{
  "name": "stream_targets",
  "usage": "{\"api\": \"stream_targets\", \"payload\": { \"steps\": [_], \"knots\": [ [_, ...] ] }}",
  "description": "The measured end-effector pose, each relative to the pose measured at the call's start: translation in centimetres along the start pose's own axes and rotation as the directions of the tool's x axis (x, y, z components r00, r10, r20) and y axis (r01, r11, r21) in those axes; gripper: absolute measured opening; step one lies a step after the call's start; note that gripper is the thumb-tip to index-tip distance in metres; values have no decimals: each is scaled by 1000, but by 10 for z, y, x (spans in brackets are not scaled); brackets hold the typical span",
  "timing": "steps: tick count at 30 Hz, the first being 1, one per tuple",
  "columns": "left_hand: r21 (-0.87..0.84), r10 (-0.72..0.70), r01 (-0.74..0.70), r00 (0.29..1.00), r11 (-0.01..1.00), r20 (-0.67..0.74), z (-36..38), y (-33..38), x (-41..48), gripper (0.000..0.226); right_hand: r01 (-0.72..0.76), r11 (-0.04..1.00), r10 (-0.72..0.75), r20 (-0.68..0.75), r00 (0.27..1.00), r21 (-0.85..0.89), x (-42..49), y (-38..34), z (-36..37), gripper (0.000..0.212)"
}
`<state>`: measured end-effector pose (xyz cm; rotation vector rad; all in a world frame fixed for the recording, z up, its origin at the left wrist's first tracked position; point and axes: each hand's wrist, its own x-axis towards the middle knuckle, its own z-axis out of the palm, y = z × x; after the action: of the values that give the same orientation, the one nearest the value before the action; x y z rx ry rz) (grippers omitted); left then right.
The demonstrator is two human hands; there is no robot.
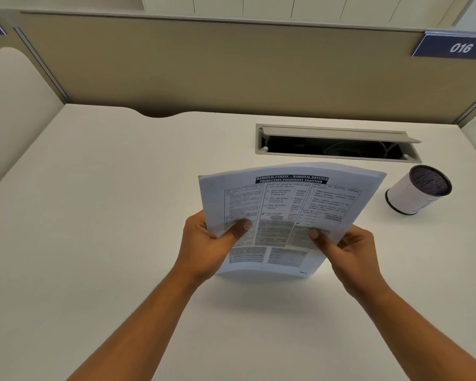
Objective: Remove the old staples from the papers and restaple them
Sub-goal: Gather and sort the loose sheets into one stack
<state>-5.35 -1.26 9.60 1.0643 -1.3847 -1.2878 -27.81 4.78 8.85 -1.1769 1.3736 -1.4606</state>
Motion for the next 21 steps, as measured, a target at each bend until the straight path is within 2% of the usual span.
{"api": "stream_targets", "payload": {
  "steps": [8,13,17,21],
  "knots": [
    [-40,144,-144,989,989,16,-7,26,-2,24,79,997,-80,42,996,15,-2,-18,-1,34],
    [-55,64,-60,995,997,74,0,23,-3,29,53,998,-51,76,996,-20,-2,-14,3,44],
    [-148,27,-18,998,989,61,-2,25,7,25,5,1000,-4,81,997,-9,3,-16,-6,29],
    [-201,-127,137,990,970,65,0,10,21,18,-112,986,122,72,990,-123,9,-4,-12,18]
  ]
}}
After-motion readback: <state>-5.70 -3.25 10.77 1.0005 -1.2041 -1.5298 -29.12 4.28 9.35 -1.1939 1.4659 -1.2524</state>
